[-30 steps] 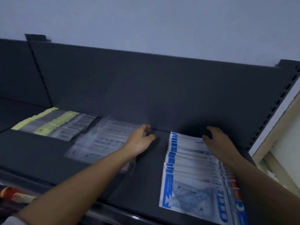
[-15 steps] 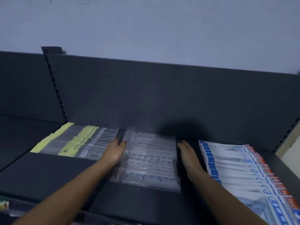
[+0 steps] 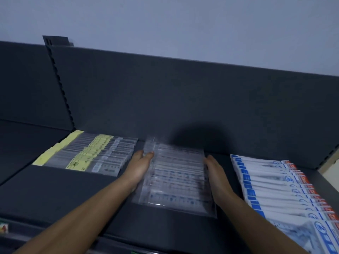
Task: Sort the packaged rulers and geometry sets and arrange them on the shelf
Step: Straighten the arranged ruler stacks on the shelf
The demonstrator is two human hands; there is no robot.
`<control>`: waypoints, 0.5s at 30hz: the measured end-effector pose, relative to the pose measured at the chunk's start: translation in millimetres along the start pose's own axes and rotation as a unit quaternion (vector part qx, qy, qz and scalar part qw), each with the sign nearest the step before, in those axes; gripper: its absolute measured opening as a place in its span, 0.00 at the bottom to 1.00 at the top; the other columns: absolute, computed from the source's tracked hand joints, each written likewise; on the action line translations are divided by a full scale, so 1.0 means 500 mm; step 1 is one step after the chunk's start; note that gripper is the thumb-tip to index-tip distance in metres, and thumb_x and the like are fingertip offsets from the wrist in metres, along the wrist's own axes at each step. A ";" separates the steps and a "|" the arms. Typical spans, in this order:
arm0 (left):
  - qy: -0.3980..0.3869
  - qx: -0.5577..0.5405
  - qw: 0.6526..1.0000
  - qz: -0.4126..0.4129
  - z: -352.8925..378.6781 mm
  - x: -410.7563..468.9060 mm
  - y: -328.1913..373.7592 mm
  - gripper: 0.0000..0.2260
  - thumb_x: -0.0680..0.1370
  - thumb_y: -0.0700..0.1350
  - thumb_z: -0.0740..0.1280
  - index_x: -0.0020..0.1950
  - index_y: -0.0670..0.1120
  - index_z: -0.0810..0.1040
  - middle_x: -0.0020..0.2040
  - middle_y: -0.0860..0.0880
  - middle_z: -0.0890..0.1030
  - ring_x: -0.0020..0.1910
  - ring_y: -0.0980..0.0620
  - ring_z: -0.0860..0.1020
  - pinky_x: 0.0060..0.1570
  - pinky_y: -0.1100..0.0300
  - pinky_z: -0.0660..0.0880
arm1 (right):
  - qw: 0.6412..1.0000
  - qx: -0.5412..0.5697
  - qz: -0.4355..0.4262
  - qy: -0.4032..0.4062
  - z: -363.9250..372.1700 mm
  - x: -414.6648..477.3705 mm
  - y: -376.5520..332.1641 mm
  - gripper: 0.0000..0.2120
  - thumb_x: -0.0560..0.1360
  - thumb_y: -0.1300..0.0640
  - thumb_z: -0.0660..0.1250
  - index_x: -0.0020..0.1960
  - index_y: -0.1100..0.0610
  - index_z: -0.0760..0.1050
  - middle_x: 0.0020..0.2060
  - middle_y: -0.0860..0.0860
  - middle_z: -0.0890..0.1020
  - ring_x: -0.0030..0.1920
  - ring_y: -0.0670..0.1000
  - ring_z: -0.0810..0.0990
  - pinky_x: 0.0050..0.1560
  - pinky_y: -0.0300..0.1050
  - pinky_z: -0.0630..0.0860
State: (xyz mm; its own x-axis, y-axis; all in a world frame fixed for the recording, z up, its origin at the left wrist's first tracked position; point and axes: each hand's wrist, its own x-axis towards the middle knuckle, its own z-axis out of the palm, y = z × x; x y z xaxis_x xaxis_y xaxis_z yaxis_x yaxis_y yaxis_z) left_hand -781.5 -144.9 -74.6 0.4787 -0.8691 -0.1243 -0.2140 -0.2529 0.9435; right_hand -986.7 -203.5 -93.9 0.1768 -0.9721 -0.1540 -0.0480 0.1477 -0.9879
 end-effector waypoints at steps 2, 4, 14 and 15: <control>-0.003 0.006 1.000 -0.011 -0.005 0.014 0.006 0.19 0.81 0.48 0.58 0.68 0.40 0.69 0.63 0.47 0.74 0.57 0.50 0.72 0.53 0.63 0.64 | 1.000 0.001 0.005 0.005 -0.004 0.010 -0.012 0.32 0.67 0.41 0.62 0.66 0.57 0.69 0.68 0.53 0.72 0.65 0.53 0.72 0.69 0.54 0.66; -0.007 0.007 1.000 -0.016 -0.015 0.033 0.014 0.18 0.80 0.48 0.60 0.65 0.39 0.72 0.61 0.44 0.76 0.56 0.48 0.74 0.53 0.60 0.68 | 1.000 0.013 0.021 0.016 -0.008 0.019 -0.037 0.32 0.68 0.42 0.63 0.67 0.58 0.69 0.66 0.53 0.73 0.64 0.53 0.73 0.69 0.52 0.65; -0.076 -0.019 0.997 -0.019 -0.020 0.085 0.049 0.21 0.79 0.49 0.63 0.70 0.43 0.69 0.66 0.49 0.73 0.63 0.52 0.71 0.55 0.67 0.63 | 1.000 -0.001 0.018 -0.004 -0.012 0.101 -0.017 0.30 0.67 0.42 0.67 0.63 0.58 0.74 0.62 0.53 0.78 0.63 0.53 0.75 0.69 0.56 0.65; -0.079 -0.024 0.996 -0.020 -0.022 0.090 0.050 0.23 0.79 0.49 0.64 0.71 0.42 0.68 0.69 0.48 0.71 0.66 0.51 0.70 0.58 0.66 0.62 | 1.000 0.007 0.024 -0.010 -0.011 0.103 -0.019 0.35 0.65 0.39 0.68 0.66 0.57 0.72 0.64 0.52 0.76 0.64 0.52 0.74 0.70 0.55 0.64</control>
State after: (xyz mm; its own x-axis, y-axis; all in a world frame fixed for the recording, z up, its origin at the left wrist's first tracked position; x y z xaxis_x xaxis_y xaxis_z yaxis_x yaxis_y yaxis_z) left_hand -756.1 -185.6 -53.4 0.3445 -0.9162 -0.2047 -0.1541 -0.2703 0.9503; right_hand -982.7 -255.8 -92.3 0.1937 -0.9601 -0.2015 -0.0423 0.1971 -0.9795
